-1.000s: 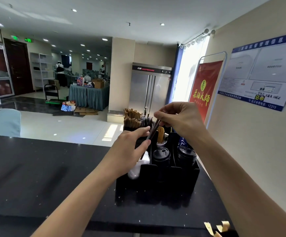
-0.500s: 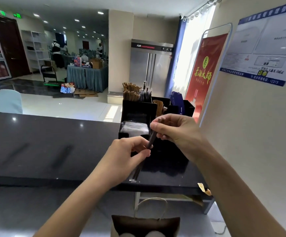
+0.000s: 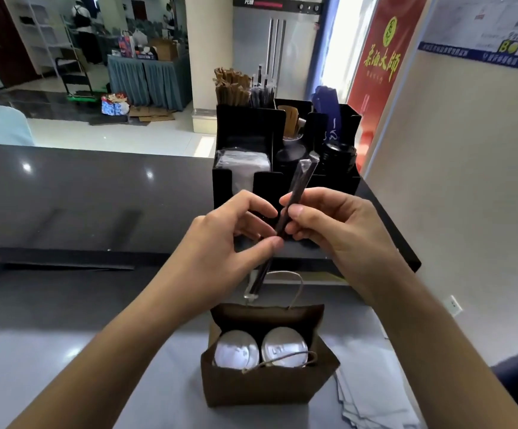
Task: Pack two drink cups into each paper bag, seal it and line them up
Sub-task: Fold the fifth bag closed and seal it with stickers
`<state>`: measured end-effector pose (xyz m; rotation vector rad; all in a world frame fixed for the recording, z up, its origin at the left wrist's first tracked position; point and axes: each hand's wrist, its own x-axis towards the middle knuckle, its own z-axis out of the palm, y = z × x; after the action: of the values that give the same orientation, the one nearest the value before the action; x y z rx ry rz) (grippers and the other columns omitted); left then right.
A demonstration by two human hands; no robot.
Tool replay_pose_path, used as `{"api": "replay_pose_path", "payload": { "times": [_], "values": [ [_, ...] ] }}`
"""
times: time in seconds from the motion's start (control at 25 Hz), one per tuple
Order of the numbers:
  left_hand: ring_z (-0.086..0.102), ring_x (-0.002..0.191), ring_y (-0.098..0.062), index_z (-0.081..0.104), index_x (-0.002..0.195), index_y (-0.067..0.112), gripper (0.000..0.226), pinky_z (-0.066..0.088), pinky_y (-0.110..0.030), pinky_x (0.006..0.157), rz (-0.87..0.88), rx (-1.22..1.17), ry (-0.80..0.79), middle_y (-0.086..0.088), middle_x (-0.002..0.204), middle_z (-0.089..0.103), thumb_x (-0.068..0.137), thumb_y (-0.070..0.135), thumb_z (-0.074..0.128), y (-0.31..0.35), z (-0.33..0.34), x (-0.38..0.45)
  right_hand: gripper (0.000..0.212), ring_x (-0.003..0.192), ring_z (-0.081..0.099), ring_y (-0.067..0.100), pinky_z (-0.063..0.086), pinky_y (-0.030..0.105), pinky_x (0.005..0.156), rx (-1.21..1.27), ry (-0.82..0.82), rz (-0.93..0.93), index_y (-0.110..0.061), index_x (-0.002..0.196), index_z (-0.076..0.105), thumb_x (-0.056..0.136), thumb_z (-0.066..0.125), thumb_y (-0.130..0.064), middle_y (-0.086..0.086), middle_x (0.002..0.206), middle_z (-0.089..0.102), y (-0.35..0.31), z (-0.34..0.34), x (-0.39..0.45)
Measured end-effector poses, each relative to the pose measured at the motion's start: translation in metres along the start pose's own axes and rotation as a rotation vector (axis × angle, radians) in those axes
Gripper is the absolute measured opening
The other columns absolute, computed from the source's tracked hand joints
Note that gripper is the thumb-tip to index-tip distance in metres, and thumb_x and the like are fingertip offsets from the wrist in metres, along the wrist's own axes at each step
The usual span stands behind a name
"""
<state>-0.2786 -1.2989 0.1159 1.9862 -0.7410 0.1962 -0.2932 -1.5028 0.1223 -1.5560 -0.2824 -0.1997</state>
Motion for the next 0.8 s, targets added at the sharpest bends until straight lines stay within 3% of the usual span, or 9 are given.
{"api": "replay_pose_path", "payload": {
  "times": [0.32,0.52,0.6,0.68,0.8],
  "values": [
    [0.066,0.095,-0.003,0.064,0.094,0.036,0.018,0.047,-0.02,0.084,-0.101,0.225,-0.044,0.021,0.088,0.069,0.087,0.025,0.076,-0.035,0.002,-0.056,0.016,0.085,0.076,0.021,0.058,0.023,0.077,-0.135,-0.028,0.044,-0.008,0.106,0.076,0.094,0.068,-0.004,0.006,0.094,0.077,0.04,-0.01,-0.041],
    [0.059,0.093,0.0,0.064,0.094,0.034,0.02,0.039,-0.032,0.1,-0.148,0.362,-0.18,0.023,0.087,0.066,0.086,0.021,0.077,-0.065,0.028,-0.079,0.019,0.09,0.076,0.021,0.058,0.023,0.08,-0.136,-0.056,0.081,-0.008,0.106,0.077,0.091,0.07,0.002,0.003,0.1,0.078,0.068,-0.009,-0.056],
    [0.058,0.104,-0.002,0.066,0.099,0.033,0.022,0.038,-0.034,0.103,-0.165,0.416,-0.218,0.023,0.096,0.065,0.087,0.017,0.076,-0.077,0.036,-0.084,0.021,0.092,0.075,0.02,0.06,0.026,0.081,-0.206,-0.053,0.072,-0.013,0.106,0.078,0.092,0.07,0.0,-0.001,0.1,0.078,0.076,-0.008,-0.063],
    [0.051,0.126,-0.009,0.065,0.107,0.036,0.028,0.031,-0.031,0.108,-0.187,0.483,-0.257,0.023,0.115,0.063,0.086,0.021,0.076,-0.088,0.041,-0.088,0.021,0.094,0.074,0.019,0.061,0.031,0.085,-0.307,-0.047,0.061,-0.02,0.106,0.078,0.093,0.071,-0.005,-0.004,0.1,0.077,0.084,-0.007,-0.069],
    [0.019,0.15,-0.011,0.057,0.123,0.044,0.048,0.014,-0.03,0.115,-0.211,0.576,-0.362,0.027,0.146,0.043,0.08,0.044,0.077,-0.103,0.045,-0.095,0.023,0.097,0.073,0.018,0.06,0.029,0.085,-0.363,-0.033,0.03,-0.024,0.107,0.078,0.092,0.072,-0.007,-0.008,0.101,0.077,0.096,-0.002,-0.078]
  ]
}}
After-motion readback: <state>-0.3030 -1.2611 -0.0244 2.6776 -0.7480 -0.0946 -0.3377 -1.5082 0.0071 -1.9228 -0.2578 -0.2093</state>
